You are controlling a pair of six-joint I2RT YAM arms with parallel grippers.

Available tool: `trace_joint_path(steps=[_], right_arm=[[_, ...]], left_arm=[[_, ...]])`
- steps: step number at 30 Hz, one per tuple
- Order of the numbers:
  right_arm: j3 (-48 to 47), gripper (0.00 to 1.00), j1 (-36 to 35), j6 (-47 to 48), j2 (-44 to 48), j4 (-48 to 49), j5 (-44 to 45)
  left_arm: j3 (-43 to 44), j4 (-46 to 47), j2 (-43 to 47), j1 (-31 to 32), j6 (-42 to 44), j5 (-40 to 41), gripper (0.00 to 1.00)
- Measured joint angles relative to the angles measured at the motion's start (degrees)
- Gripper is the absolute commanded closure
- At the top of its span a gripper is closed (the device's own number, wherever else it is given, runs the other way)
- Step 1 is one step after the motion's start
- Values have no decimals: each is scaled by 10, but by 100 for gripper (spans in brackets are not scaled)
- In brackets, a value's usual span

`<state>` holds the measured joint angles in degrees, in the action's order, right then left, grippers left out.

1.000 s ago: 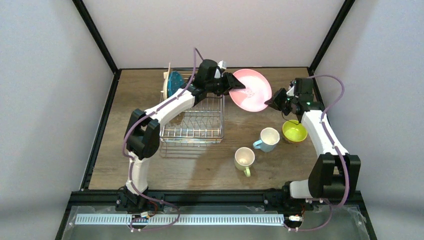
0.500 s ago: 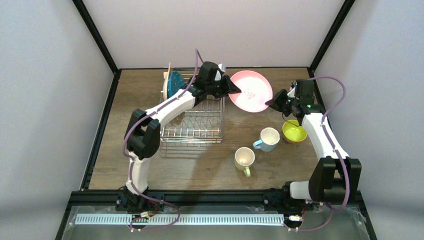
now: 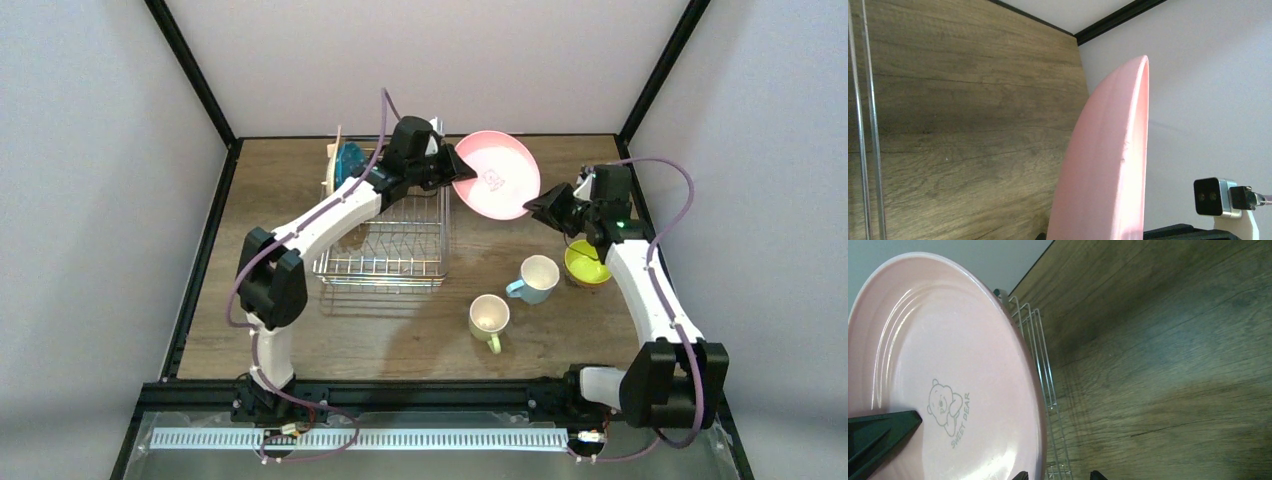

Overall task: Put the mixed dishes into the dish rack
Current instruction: Pass from the right arm to the left

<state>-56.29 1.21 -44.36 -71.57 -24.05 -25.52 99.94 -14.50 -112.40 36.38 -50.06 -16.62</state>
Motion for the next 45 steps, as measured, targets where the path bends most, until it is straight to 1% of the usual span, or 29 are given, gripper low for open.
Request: trace_joint_path(steps=[17,25,32,40,45], right_arm=[[10,30,-4,-11,70,4,-20],[10,29,-7,-7,76,8,-27],[10,29,-2,11,73,-36,-6],[10,29,-2,18,73,-43,-3],[10,29,-2,20,73,-44,9]], left_arm=[[0,-64,75,11,25,52,97],[0,-92,97,15,38,85,97],[0,-92,137,-4,38,166,97],[1,-87,170,-3,44,217,97],[1,-117,172,-3,64,275,97]])
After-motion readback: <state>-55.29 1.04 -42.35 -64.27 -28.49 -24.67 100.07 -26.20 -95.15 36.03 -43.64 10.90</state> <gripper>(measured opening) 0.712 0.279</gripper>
